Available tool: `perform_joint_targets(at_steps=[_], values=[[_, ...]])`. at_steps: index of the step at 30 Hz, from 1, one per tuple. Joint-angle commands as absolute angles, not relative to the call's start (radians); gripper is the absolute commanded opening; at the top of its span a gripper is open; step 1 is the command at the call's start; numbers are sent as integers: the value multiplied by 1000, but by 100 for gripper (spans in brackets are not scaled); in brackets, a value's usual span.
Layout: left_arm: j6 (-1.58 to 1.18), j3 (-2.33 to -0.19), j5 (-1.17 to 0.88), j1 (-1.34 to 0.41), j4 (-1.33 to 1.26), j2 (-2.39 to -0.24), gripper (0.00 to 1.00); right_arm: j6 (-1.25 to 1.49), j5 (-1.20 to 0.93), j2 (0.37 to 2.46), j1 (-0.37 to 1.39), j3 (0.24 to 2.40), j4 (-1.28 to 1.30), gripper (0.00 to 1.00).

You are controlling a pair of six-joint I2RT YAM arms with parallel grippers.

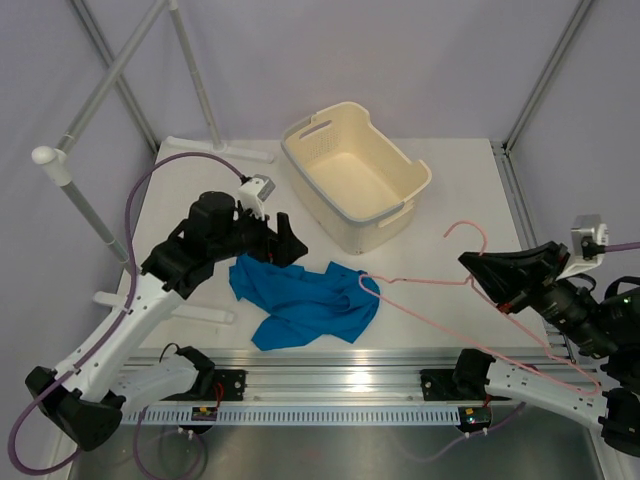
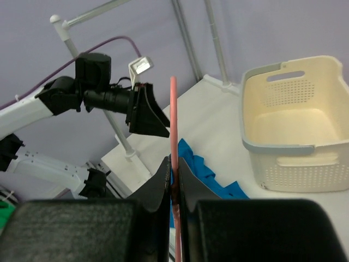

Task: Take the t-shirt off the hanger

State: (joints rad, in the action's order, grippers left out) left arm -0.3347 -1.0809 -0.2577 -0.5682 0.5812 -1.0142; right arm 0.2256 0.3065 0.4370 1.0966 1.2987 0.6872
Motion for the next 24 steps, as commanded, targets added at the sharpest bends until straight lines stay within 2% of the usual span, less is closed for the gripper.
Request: perform_joint_targets(at_steps=[1,3,9,13,16,19,24], values=[[-301,-1129,-665,-598,381,-950,91,184,134,524,1092,1279,603,0],[-282,-1134,-751,-636,327,-943,92,184,57,575,1094,1278,585,0],[-201,-1196,-793,-805,322,-1006,91,216,-58,649,1092,1223,445,0],[-134,-1189,-790,-909,310,-1019,89,229,-60,698,1092,1192,367,0],[-133,-1158,-778,-917,279,-1003,88,229,-61,713,1092,1170,324,0],[-152,-1157,-645,-917,282,-976,89,227,-43,713,1092,1172,333,0],[-199,-1172,-363,-917,308,-904,91,244,158,672,1092,1186,393,0]])
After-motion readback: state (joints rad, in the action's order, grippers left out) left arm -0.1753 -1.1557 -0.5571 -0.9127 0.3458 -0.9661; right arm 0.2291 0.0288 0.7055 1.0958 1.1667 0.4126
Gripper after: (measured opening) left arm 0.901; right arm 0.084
